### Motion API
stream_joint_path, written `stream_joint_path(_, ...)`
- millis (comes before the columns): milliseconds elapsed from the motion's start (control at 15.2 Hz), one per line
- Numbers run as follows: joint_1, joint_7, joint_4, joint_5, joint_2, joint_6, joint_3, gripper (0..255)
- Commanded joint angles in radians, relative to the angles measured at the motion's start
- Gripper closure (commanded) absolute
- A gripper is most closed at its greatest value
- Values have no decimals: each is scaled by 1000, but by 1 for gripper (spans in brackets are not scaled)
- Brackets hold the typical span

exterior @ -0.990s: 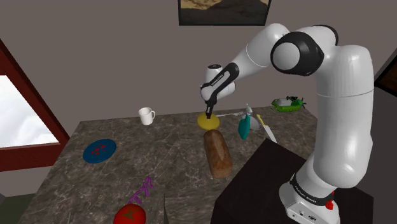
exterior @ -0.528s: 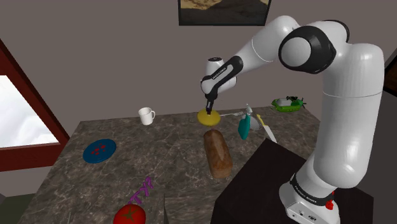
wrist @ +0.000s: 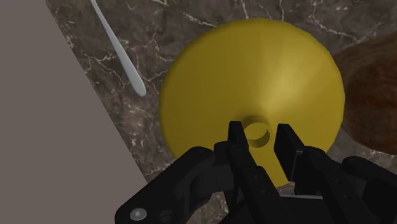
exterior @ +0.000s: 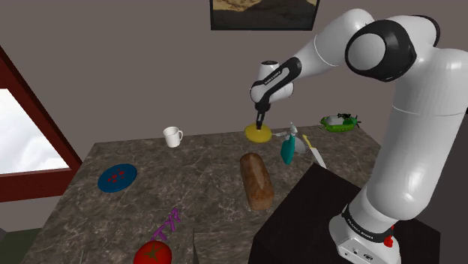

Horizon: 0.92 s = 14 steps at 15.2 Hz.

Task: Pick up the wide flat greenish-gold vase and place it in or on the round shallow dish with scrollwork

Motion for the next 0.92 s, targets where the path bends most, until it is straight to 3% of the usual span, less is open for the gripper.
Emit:
stream_joint_path(0,-29,-47,-21,4,-22,0,-13,255)
stream_joint_path(858,-225,-372,-68,36,-105,-35,-118,255)
